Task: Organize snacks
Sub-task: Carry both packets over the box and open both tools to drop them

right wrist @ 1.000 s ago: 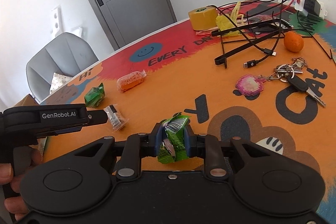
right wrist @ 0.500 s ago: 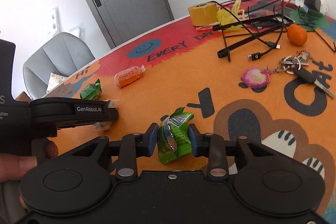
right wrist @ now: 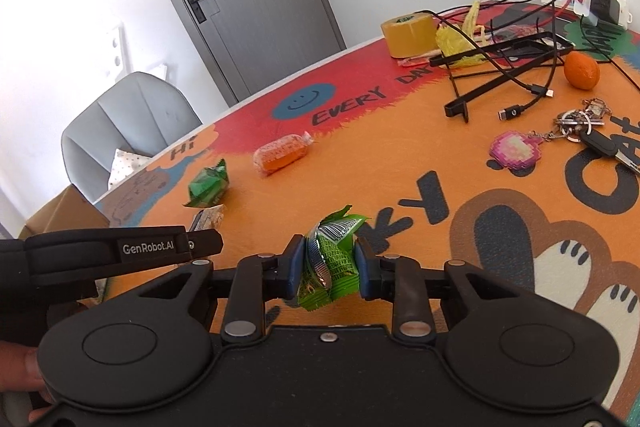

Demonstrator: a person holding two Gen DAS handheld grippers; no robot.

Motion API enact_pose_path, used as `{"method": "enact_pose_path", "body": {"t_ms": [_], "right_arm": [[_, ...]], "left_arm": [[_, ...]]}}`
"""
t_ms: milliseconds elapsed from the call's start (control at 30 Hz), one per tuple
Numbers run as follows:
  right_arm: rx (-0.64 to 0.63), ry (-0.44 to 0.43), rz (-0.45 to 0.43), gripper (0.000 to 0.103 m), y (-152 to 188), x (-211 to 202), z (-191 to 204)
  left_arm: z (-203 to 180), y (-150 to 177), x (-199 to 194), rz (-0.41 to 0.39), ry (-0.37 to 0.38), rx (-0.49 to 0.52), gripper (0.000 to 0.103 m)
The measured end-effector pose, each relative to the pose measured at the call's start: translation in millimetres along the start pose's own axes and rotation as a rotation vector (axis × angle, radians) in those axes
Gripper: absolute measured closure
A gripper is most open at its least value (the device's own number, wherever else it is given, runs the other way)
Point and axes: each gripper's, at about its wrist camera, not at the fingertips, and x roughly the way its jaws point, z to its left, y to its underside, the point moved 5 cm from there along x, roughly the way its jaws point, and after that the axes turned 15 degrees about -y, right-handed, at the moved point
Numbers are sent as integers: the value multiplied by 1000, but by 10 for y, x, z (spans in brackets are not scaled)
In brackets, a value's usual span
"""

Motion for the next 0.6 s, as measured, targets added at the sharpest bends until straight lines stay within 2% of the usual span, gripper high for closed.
{"method": "enact_pose_path", "body": {"t_ms": [600], "right_arm": [[-101,-125,-78,75,-266,-31,863]], "left_arm": [[818,-260,-736,-141,-13,-115,87]]}}
